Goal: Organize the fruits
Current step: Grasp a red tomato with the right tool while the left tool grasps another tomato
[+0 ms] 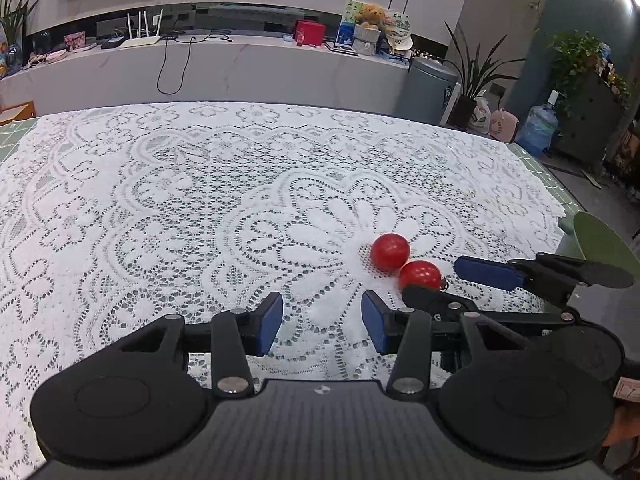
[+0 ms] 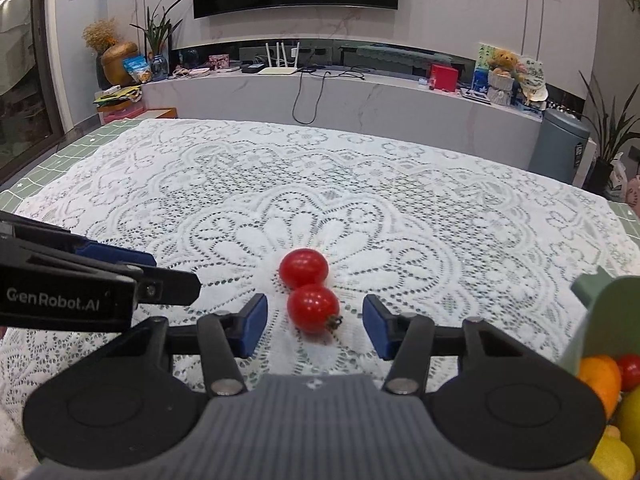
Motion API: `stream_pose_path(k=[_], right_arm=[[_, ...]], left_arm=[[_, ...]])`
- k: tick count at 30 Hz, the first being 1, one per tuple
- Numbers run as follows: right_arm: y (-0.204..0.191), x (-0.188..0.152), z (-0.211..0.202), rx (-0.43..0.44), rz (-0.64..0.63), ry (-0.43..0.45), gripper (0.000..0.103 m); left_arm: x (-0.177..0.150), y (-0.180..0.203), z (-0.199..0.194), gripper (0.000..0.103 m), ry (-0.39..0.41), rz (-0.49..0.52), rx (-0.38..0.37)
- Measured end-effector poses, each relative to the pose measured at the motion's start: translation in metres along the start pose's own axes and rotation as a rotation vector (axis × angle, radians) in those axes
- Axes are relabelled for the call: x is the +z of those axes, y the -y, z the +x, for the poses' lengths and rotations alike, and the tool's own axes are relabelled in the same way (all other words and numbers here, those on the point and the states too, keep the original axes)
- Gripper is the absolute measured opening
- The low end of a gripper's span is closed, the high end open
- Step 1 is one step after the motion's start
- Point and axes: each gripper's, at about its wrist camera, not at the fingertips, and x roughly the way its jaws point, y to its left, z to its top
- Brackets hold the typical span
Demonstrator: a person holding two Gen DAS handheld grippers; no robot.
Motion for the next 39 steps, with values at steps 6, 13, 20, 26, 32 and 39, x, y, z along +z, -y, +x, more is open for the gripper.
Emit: stream_pose_path(k=[6, 13, 20, 26, 32, 39], right_arm=[[0.0, 0.003, 0.011, 0.014, -0.009, -0.006, 0.044], [0.002, 0.001, 0.015, 0.008, -0.006, -0.017, 0.032], [0.008, 0.0, 0.004, -0.046, -0.002, 0.016, 0.028], [0.017, -0.002, 0.005, -0.141, 0.007, 0.013, 0.028], [0.019, -0.002, 0.008, -0.147, -0.02, 0.014, 0.028], [0.016, -0.005, 0.011, -0.144, -0.046, 0.009, 0.028]], left_arm=[[0.002, -0.005, 0.002, 0.054, -0.003, -0.009, -0.004], [0.004, -0.001, 0.008, 0.054, -0.012, 0.004, -0.02], [0.009, 0.009, 0.016, 0.054, 0.0, 0.039, -0.042], [0.017, 0.021, 0.031, 0.053, 0.0, 0.071, -0.068], [0.023, 0.029, 0.052, 0.054, -0.01, 0.078, -0.076], [0.026, 0.039, 0.064, 0.051, -0.018, 0.11, -0.112]])
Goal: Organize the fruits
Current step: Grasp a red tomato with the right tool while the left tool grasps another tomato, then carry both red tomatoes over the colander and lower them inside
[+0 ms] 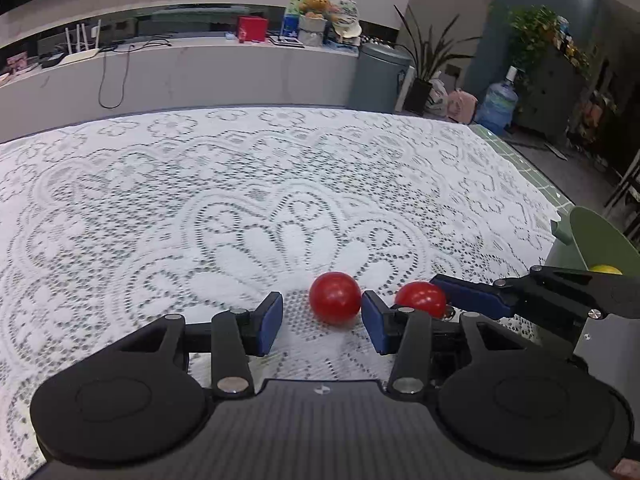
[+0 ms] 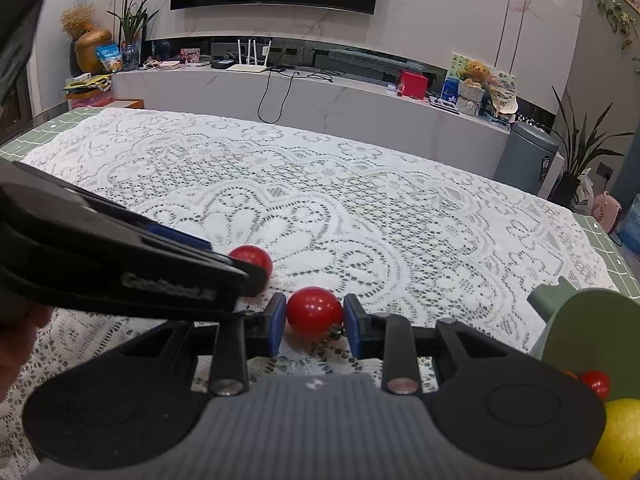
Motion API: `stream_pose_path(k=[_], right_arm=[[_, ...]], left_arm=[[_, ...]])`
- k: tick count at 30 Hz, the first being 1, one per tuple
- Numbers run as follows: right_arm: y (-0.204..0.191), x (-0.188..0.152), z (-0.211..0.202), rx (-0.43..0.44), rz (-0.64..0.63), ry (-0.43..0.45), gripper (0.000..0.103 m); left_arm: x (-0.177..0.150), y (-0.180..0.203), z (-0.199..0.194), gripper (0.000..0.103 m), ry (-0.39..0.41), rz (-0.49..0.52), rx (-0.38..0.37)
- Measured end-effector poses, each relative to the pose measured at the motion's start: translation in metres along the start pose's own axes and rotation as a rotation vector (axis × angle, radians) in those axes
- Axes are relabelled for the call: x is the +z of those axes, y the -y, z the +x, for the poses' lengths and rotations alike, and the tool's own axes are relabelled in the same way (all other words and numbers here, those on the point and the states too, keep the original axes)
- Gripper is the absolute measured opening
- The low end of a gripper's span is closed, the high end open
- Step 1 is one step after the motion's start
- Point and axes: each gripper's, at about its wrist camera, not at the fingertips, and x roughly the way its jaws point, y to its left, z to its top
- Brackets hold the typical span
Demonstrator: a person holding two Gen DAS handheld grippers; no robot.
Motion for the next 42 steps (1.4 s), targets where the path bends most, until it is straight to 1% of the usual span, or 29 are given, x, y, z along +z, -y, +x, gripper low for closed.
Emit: stream_pose_path(k=[4, 7, 14, 19, 23, 27, 34, 38, 41, 42], right_arm=[[-0.002, 0.0, 0.001, 0.002, -0.01, -0.001, 0.028], [-0.002, 0.0, 0.001, 0.002, -0.012, 0.0, 0.028], [-0.001, 0.0, -0.002, 0.007, -0.002, 0.0, 0.028], [0.001, 0.0, -0.013, 0.011, 0.006, 0.012, 0.027], [-0.003, 0.0, -0.029, 0.026, -0.012, 0.027, 0.016], [-0.008, -0.003, -0.047, 0.052, -0.032, 0.042, 0.014], [-0.011, -0.021, -0.058, 0.078, -0.008, -0.003, 0.013], [-0.014, -0.03, -0.061, 0.077, -0.021, -0.02, 0.014], [-0.014, -0.032, -0.061, 0.063, -0.016, -0.01, 0.016], [-0.013, -0.031, -0.061, 0.05, -0.024, -0.002, 0.021]], left_arm=[[-0.001, 0.003, 0.003, 0.038, -0.004, 0.0, -0.02], [-0.002, 0.003, 0.003, 0.033, -0.006, -0.005, -0.029], [-0.002, 0.005, -0.001, 0.032, -0.001, -0.012, -0.013], [-0.004, 0.002, -0.018, 0.032, 0.019, -0.043, -0.01], [-0.008, 0.0, -0.035, 0.032, 0.022, -0.08, 0.01], [-0.015, 0.0, -0.053, 0.032, 0.032, -0.105, 0.014], [-0.038, 0.005, -0.073, 0.032, 0.019, -0.087, 0.027], [-0.054, 0.004, -0.079, 0.032, 0.004, -0.085, 0.029], [-0.06, 0.004, -0.08, 0.032, 0.0, -0.082, 0.042], [-0.061, 0.004, -0.08, 0.032, 0.002, -0.081, 0.049]])
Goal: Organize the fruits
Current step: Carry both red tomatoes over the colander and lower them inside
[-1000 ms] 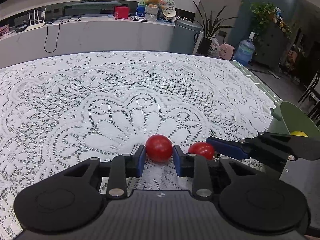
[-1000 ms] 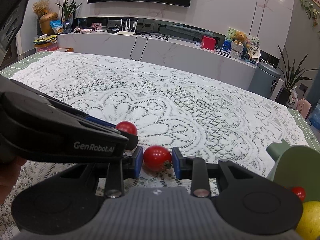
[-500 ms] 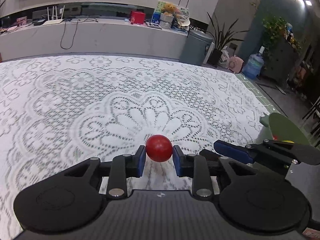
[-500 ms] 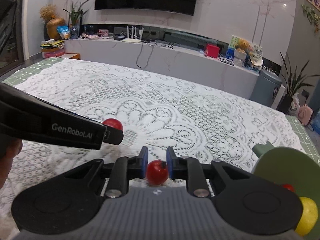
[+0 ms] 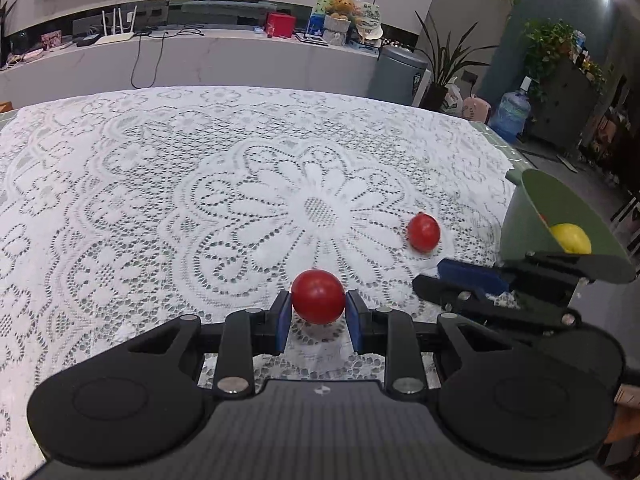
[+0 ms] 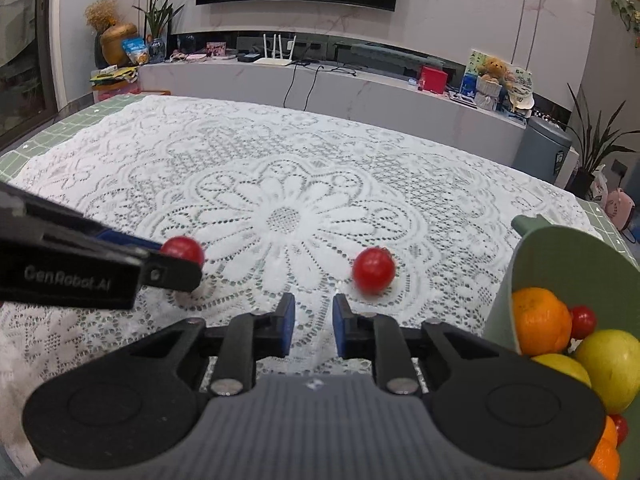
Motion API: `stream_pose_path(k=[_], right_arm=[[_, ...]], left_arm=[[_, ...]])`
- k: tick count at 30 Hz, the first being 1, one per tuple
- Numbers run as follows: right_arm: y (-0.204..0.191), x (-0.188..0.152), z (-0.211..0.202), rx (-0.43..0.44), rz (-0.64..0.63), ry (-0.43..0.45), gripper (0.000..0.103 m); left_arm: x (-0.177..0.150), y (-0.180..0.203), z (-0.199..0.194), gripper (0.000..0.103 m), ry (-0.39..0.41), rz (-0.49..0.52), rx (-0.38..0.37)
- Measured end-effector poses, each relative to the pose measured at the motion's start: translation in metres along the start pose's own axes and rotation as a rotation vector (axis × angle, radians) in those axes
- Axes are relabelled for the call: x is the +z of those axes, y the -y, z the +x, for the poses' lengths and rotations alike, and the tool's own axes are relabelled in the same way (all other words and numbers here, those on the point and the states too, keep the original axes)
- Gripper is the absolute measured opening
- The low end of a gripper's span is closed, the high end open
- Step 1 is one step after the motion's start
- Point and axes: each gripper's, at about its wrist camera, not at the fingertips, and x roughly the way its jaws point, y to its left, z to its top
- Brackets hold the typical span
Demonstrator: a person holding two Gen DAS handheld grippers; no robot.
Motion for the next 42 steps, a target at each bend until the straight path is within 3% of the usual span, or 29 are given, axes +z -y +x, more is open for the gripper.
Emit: stream_pose_path(k=[3, 11, 31, 42], right_arm=[[0.0, 0.006, 0.005, -0.066, -0.034, 0.018, 0.032], [0.001, 0.021, 0.032, -0.151, -0.093, 0.005, 0.034], [0.004, 0.021, 0.053, -0.143, -0.099, -0.042, 0.027], [-0.001, 0.025, 0.013, -0.11, -0.113, 0.012, 0.027]], left_arm=[[0.001, 0.001, 0.001, 0.032, 0.004, 0.009, 0.025], [0.002, -0.006, 0.007, 0.032, 0.01, -0.002, 0.047], [0.002, -0.009, 0.021, 0.033, 0.014, 0.002, 0.048], [0.005, -0.005, 0.009, 0.033, 0.03, -0.005, 0.018]])
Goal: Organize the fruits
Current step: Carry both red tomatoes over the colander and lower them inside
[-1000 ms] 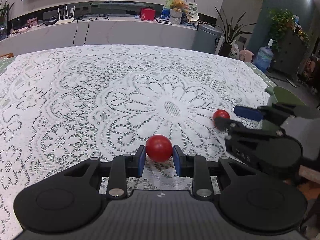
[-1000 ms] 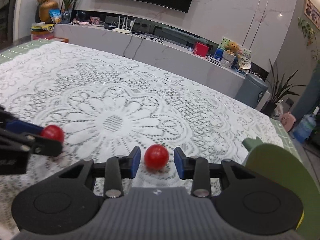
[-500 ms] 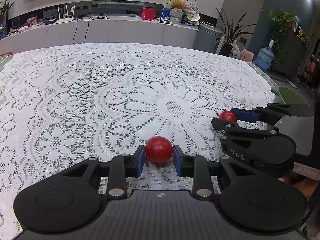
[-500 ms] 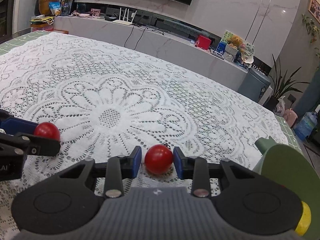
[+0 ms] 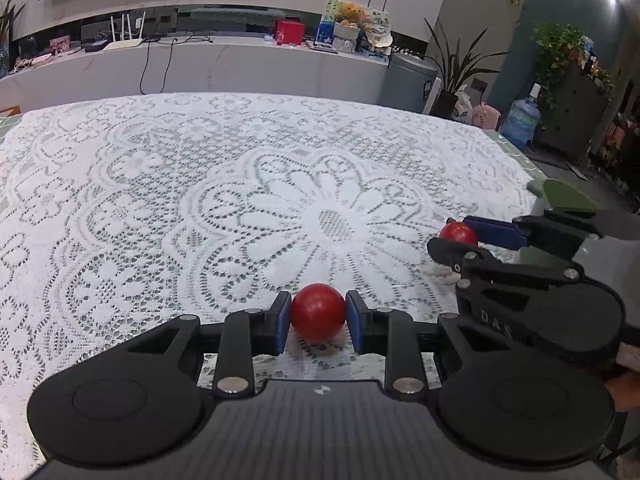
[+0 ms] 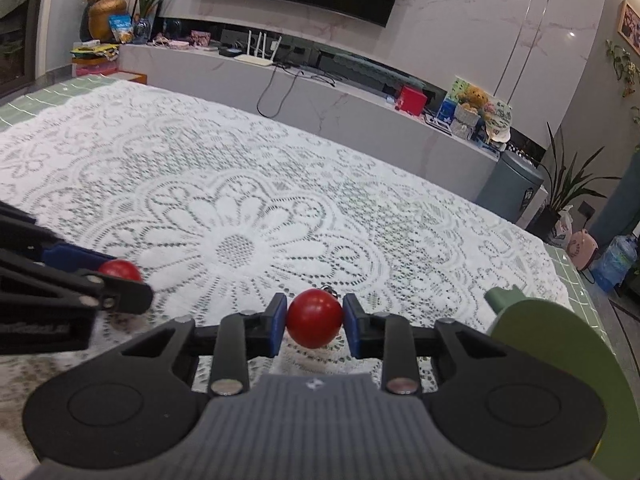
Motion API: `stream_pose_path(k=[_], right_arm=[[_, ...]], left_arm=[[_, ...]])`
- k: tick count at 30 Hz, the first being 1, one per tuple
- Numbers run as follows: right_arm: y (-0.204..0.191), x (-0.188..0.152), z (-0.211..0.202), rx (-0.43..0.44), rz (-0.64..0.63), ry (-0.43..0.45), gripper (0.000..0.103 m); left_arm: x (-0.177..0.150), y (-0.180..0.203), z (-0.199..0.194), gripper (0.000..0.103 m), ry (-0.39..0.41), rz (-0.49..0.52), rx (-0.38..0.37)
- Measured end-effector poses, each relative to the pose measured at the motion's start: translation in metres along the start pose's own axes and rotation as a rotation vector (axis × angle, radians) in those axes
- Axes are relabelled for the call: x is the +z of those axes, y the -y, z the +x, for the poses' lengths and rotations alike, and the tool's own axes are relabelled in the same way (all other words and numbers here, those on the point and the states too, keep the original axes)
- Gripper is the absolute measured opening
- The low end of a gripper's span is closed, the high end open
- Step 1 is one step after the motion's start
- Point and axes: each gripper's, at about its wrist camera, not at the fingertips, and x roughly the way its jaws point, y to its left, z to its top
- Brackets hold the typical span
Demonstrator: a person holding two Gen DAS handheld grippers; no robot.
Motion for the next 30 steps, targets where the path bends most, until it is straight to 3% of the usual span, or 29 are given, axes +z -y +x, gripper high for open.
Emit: stream_pose_path(k=[12, 30], right_arm=[[0.022, -0.005, -0.074, 0.017, 0.025, 0.087, 0.027], [0.102, -0.038, -0.145, -0.079, 0.186, 0.126, 0.027]], left_arm=[[0.018, 0.027, -0.038, 0.033, 0.07, 0.013, -0.058], [0.032, 0.11, -0.062, 0.033, 0.107, 0.148, -0.19]])
